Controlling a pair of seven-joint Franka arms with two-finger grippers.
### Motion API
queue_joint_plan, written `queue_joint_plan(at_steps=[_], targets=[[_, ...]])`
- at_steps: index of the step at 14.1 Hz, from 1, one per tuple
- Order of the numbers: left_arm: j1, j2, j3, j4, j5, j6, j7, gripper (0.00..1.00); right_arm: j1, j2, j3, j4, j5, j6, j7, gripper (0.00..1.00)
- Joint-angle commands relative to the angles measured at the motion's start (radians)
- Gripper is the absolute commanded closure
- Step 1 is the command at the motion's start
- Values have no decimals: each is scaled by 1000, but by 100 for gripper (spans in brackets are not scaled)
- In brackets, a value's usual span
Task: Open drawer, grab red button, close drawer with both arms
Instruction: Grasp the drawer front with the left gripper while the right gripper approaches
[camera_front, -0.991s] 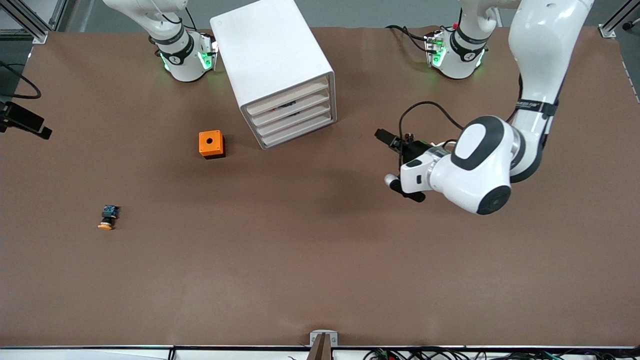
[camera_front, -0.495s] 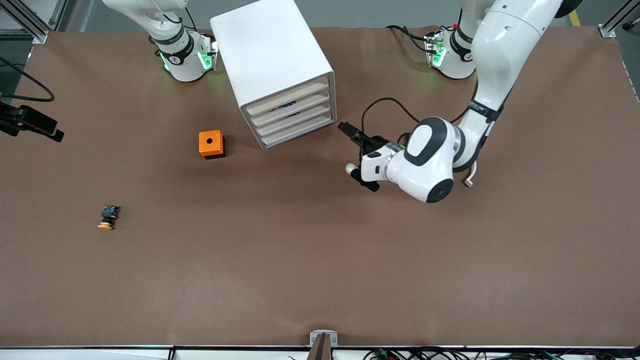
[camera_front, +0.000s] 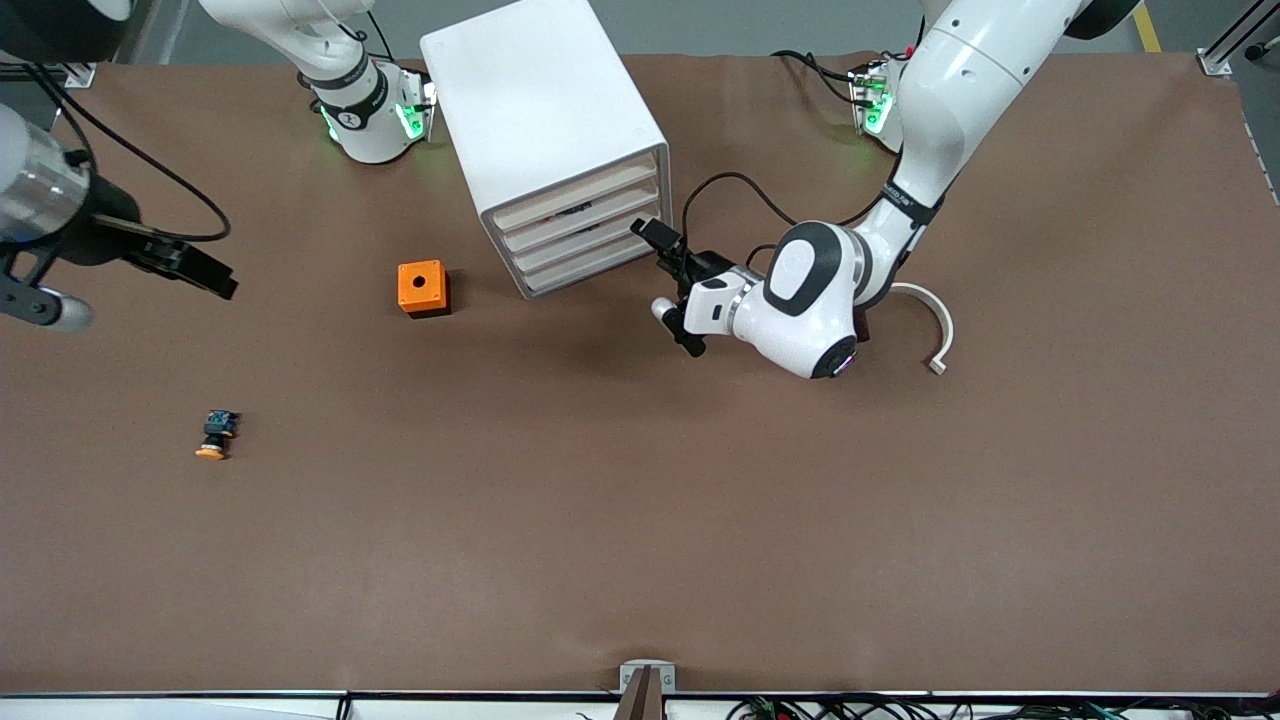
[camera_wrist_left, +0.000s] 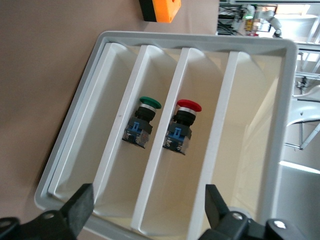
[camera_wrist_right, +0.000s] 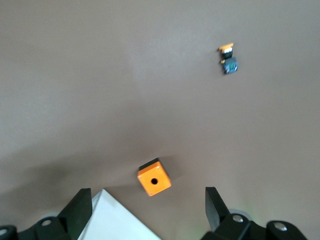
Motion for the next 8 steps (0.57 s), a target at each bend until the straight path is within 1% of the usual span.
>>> queue_joint_plan(at_steps=[1, 5, 7, 8], targets=[[-18, 15, -2, -11, -49, 22, 89, 17, 61, 6, -7, -26, -4, -2, 158, 0], [-84, 30, -2, -12, -107, 65, 119, 32, 153, 41, -7, -37, -1, 1, 430, 0], [-112, 50, -2, -12, -149, 91, 173, 36, 184, 55, -7, -37, 10, 5, 484, 0], [-121, 58, -2, -12, -166, 100, 182, 36, 193, 62, -7, -37, 19, 8, 498, 0]])
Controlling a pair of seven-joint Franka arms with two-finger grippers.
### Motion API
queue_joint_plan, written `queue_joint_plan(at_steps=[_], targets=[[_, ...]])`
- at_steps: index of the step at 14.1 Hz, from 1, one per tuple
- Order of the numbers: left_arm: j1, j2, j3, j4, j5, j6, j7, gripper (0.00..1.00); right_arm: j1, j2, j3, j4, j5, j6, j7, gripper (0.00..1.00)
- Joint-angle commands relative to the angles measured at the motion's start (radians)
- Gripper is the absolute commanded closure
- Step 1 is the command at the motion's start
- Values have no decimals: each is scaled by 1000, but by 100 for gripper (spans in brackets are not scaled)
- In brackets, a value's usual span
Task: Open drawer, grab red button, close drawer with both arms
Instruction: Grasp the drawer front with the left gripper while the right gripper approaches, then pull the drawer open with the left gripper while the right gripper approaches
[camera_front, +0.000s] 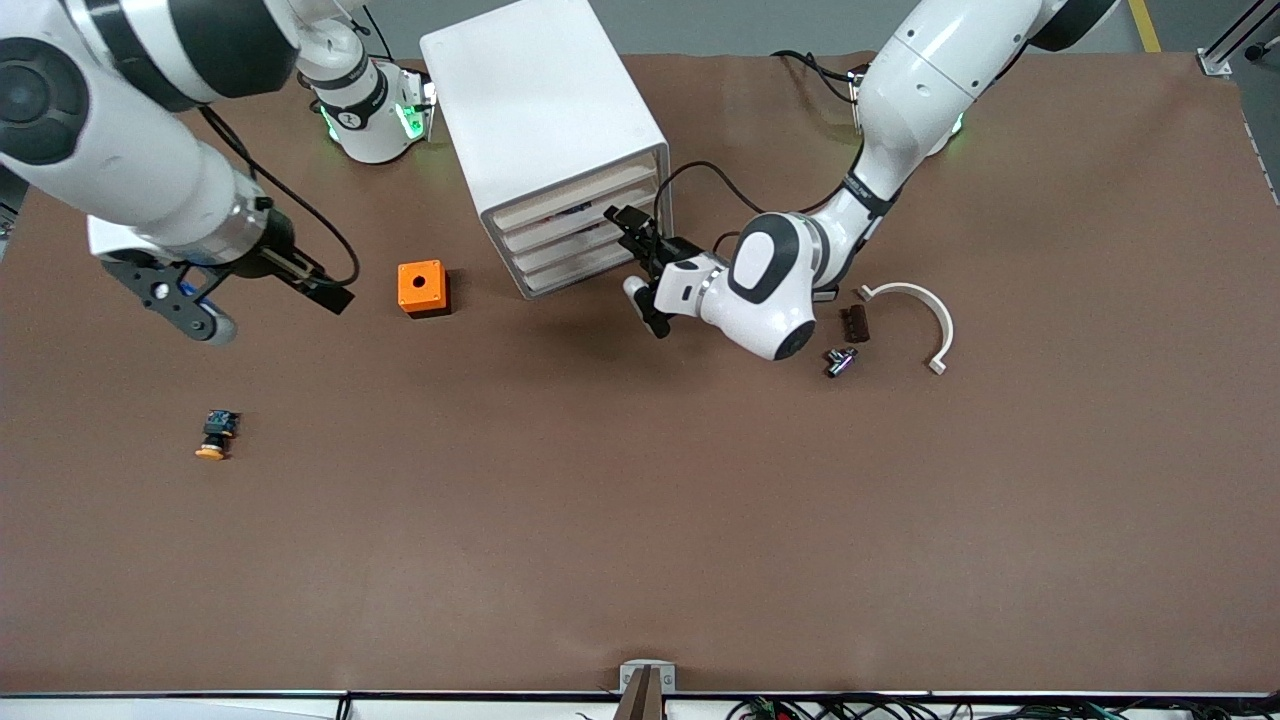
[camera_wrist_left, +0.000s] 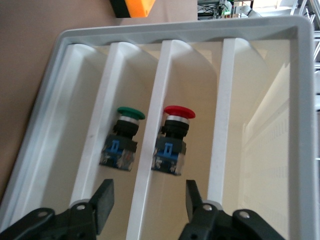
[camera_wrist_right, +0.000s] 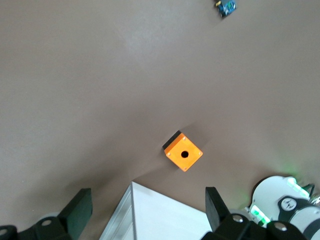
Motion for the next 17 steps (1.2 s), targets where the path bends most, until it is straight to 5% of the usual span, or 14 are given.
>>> queue_joint_plan(at_steps=[1, 6, 13, 17], targets=[[-29, 20, -1, -5, -55, 35, 51, 36, 21, 17, -9, -3, 28, 13, 71, 0], [-53, 18, -1, -23, -84, 52, 54, 53, 20, 36, -9, -5, 32, 21, 82, 0], [-43, 17, -1, -31, -87, 41, 63, 97, 26, 36, -9, -1, 33, 23, 84, 0], [-40, 20, -1, -26, -87, 38, 58, 100, 30, 36, -9, 2, 39, 24, 84, 0]])
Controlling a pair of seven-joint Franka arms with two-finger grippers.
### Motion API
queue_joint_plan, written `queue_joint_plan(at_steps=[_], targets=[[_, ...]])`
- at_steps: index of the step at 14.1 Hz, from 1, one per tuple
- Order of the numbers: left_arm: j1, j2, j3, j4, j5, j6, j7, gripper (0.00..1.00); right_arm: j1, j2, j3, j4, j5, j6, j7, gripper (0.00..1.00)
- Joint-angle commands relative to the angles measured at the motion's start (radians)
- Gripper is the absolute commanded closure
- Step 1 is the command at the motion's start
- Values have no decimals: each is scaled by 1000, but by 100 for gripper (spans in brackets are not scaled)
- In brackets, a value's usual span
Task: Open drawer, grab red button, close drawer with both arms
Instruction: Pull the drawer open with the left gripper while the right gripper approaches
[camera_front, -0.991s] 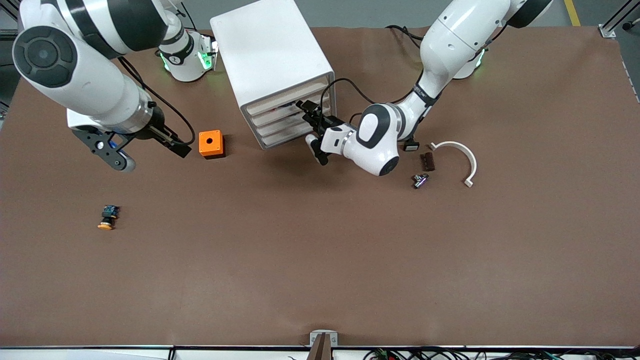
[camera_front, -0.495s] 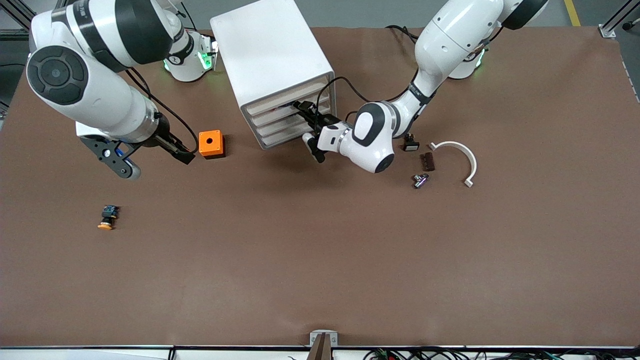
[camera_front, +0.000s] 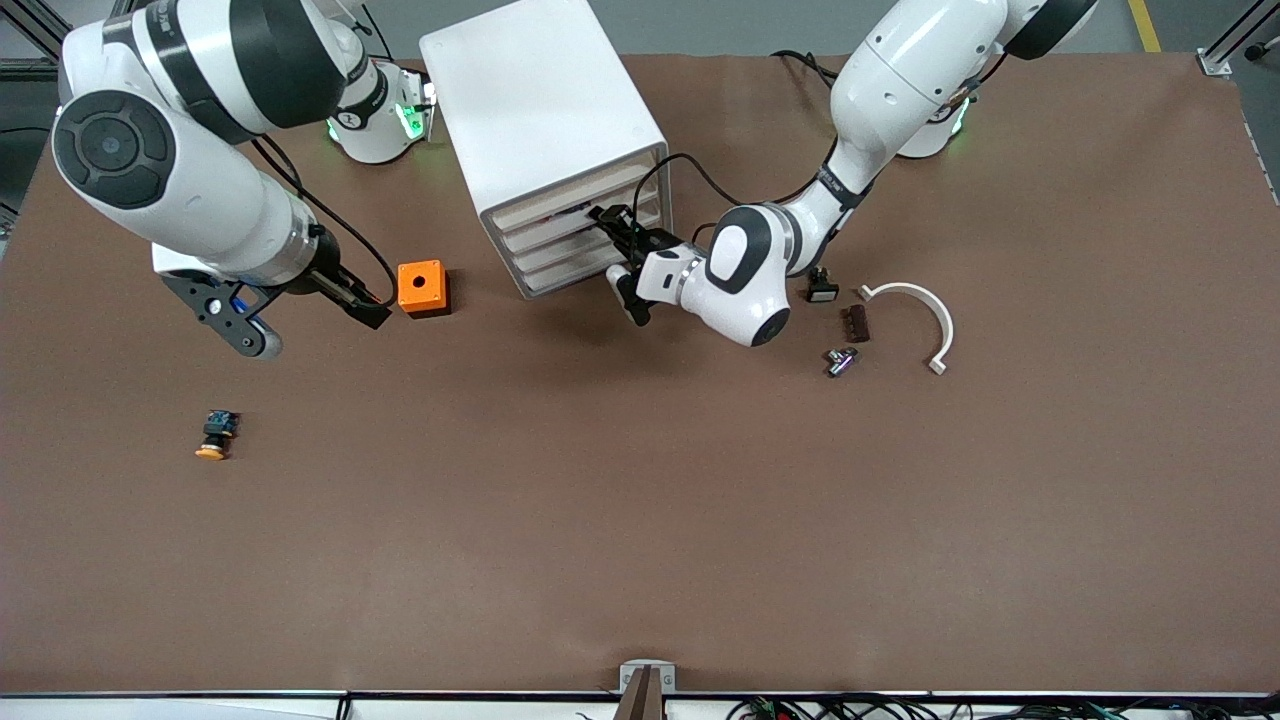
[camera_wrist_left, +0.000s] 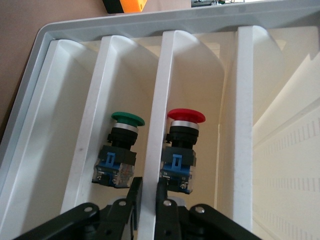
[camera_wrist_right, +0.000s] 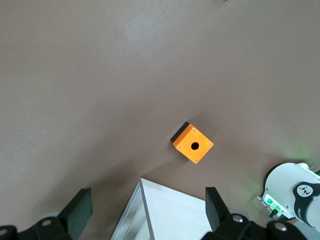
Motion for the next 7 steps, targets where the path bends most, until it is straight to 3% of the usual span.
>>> queue_joint_plan(at_steps=[1, 7], targets=[[5, -8, 1, -8, -26, -3, -6, 100, 11, -6, -3, 1, 18, 4, 20, 0], [66, 43, 22, 94, 0, -98, -52, 100, 25, -6, -1, 7, 19, 5, 52, 0]])
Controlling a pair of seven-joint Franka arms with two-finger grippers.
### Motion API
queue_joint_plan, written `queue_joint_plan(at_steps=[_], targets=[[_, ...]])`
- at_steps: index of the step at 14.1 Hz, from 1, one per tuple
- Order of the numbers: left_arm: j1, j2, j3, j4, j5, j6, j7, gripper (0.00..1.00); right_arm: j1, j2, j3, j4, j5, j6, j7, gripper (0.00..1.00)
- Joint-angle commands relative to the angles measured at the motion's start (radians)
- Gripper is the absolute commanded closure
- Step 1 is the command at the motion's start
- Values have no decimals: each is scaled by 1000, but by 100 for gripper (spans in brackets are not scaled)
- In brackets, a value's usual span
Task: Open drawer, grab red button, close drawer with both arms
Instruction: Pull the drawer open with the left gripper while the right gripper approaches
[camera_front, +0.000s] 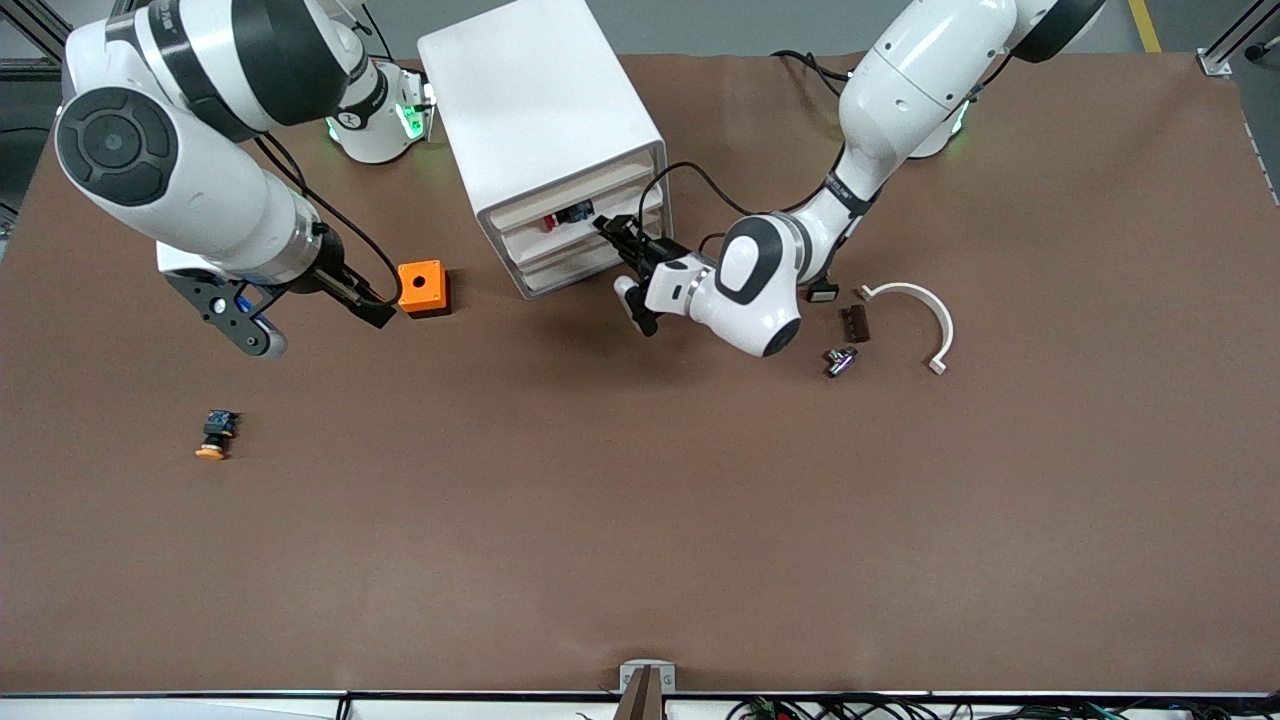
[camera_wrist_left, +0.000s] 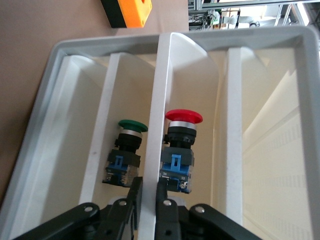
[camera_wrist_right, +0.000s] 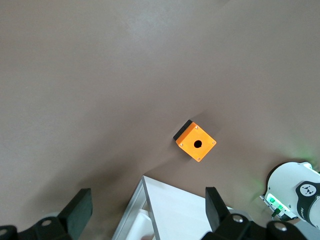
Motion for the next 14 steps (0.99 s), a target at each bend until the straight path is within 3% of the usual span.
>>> queue_joint_plan(at_steps=[1, 6, 9, 14], targets=[[40, 34, 13, 82, 12, -79, -46, 100, 35, -8, -5, 7, 23, 0, 72, 0], [121, 62, 31, 171, 91, -181, -78, 100, 163, -8, -5, 7, 58, 70, 309, 0], [167, 63, 31, 174, 108, -192, -76, 100, 255, -5, -5, 4, 58, 121, 458, 0], [217, 105, 31, 242, 150, -239, -73, 100, 362, 70, -5, -5, 58, 228, 655, 0]])
